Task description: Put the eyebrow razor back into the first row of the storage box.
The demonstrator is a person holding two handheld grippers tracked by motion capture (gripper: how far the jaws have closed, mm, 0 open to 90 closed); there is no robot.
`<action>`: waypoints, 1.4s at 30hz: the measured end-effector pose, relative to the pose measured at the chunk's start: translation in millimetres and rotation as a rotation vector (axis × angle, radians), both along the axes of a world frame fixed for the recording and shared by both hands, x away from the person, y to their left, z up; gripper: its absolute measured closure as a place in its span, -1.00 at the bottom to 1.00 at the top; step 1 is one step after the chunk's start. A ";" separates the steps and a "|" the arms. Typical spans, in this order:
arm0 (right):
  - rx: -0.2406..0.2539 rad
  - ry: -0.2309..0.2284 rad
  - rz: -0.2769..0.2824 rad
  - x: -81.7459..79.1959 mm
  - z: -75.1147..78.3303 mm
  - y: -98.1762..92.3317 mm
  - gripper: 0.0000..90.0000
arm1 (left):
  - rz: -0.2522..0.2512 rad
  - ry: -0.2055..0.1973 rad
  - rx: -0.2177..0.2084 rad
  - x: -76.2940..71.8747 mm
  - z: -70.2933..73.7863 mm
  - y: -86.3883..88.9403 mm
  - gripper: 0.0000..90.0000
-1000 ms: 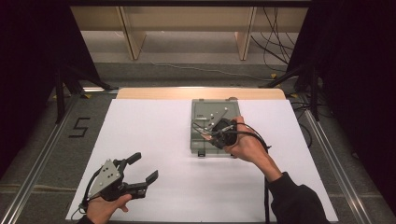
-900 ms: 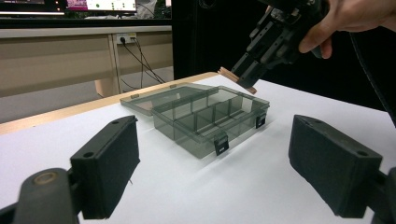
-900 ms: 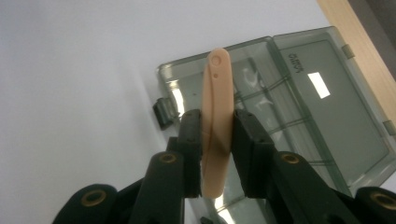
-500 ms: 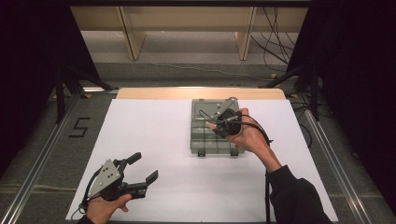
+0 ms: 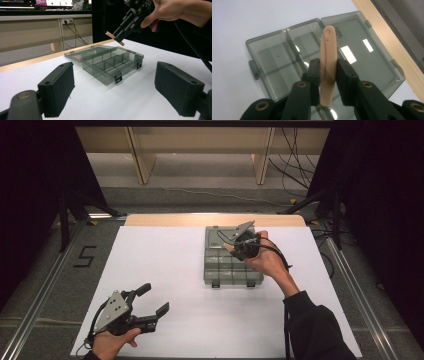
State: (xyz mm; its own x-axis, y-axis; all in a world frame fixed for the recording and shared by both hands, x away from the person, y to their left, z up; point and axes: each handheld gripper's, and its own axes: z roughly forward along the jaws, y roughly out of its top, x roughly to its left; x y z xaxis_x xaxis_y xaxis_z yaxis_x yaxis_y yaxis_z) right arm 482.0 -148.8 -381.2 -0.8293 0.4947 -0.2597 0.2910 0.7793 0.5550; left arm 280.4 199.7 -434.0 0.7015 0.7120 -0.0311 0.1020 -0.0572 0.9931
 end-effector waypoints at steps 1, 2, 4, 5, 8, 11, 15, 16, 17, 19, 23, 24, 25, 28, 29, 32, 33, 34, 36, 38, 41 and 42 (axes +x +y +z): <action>0.000 0.009 -0.002 0.6 -0.1 -0.7 0.65 | -0.002 -0.005 0.006 0.4 0.2 0.3 -0.64; 0.000 0.006 -0.007 2.5 -0.5 -1.7 0.65 | -0.001 -0.005 0.006 0.4 0.2 0.3 -0.64; -0.001 0.006 -0.009 5.2 -0.6 -3.0 0.65 | -0.001 -0.005 0.005 0.3 0.2 0.3 -0.64; 0.000 0.004 -0.012 6.1 -0.7 -3.3 0.65 | 0.001 0.000 -0.001 0.0 0.0 0.0 -0.64; 0.001 0.004 -0.018 9.6 -1.0 -3.8 0.65 | 0.000 -0.001 -0.001 0.1 0.1 0.1 -0.64; 0.001 0.002 -0.023 13.2 -1.5 -4.7 0.65 | 0.001 -0.002 -0.003 0.1 0.1 0.1 -0.64; -0.006 0.007 -0.025 17.3 -2.9 -6.0 0.65 | -0.001 -0.006 0.004 0.4 0.2 0.4 -0.64; -0.006 0.007 -0.025 17.3 -2.9 -6.0 0.65 | -0.002 -0.006 0.004 0.3 0.3 0.4 -0.64; -0.006 0.002 -0.028 18.2 -3.6 -6.0 0.65 | -0.002 -0.007 0.004 0.4 0.3 0.4 -0.64; -0.009 0.005 -0.022 20.7 -5.3 -6.1 0.65 | 0.000 -0.001 -0.003 0.1 0.1 0.1 -0.64; -0.021 0.010 -0.021 23.7 -10.0 -5.5 0.65 | -0.001 -0.006 0.002 0.4 0.3 0.5 -0.64; -0.027 0.014 -0.018 24.3 -11.3 -5.0 0.65 | -0.001 -0.006 0.002 0.3 0.4 0.5 -0.64; -0.032 0.011 -0.012 25.1 -12.8 -4.8 0.65 | -0.001 -0.006 0.002 0.2 0.5 0.5 -0.64; -0.046 0.026 -0.008 26.0 -15.5 -3.6 0.65 | 0.000 -0.005 0.001 0.4 0.5 0.8 -0.64; -0.047 0.020 -0.001 27.0 -16.7 -3.3 0.65 | 0.000 -0.005 0.002 0.4 0.5 0.8 -0.64; -0.048 0.025 0.001 27.8 -17.9 -3.2 0.65 | 0.000 -0.004 -0.001 0.2 0.4 0.6 -0.64; -0.050 0.024 0.002 28.0 -18.2 -3.3 0.65 | 0.000 -0.002 -0.004 0.0 0.4 0.5 -0.64; -0.054 0.023 0.002 28.4 -18.9 -3.4 0.65 | 0.000 -0.002 -0.003 0.0 0.4 0.5 -0.64; -0.054 0.019 -0.001 29.1 -20.5 -3.4 0.65 | -0.007 -0.012 -0.007 1.1 0.2 0.5 -0.64; -0.060 0.028 0.000 29.3 -22.4 -3.5 0.65 | -0.009 -0.013 -0.010 1.1 0.1 0.4 -0.64; -0.070 0.027 0.008 30.4 -24.3 -3.3 0.65 | -0.007 -0.009 -0.015 0.9 0.0 0.2 -0.64; -0.072 0.028 0.009 30.5 -24.6 -3.1 0.65 | -0.007 -0.009 -0.015 0.9 0.0 0.1 -0.64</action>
State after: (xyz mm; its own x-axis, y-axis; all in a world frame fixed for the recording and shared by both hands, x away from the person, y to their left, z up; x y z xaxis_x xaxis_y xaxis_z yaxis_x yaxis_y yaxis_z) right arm 512.5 -151.9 -405.8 -0.8413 0.4678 -0.2709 0.2985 0.8198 0.4886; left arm 281.3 199.9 -434.0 0.7070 0.7063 -0.0357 0.0927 -0.0425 0.9948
